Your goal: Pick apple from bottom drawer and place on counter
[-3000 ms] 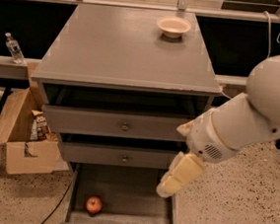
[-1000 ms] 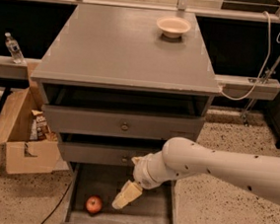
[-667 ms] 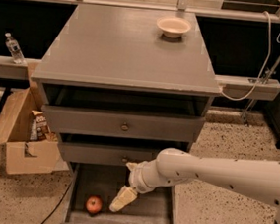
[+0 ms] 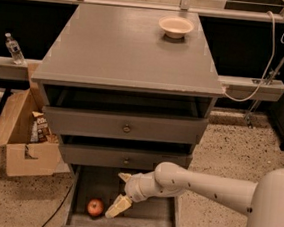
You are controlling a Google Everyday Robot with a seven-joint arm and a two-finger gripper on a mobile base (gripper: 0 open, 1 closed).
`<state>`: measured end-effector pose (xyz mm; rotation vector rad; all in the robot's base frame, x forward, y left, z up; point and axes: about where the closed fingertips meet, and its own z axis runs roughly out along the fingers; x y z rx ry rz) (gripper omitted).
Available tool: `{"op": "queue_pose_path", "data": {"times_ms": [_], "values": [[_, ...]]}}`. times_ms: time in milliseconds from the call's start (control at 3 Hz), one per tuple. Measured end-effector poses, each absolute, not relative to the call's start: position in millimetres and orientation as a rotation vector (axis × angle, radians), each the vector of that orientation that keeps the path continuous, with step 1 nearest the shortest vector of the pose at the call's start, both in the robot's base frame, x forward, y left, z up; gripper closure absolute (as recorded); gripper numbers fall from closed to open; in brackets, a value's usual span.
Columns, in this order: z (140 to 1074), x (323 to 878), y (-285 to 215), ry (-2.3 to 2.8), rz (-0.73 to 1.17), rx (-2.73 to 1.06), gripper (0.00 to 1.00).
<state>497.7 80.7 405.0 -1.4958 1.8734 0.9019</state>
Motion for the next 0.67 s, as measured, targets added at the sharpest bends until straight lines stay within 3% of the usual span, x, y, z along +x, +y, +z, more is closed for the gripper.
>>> {"op": "queue_pose_path", "data": {"times_ms": [333, 667], "values": [[402.6, 498.4, 80.8, 1.872, 0.902, -1.497, 0.0], [339.3, 517.7, 81.3, 1.857, 0.902, -1.514, 0.0]]}}
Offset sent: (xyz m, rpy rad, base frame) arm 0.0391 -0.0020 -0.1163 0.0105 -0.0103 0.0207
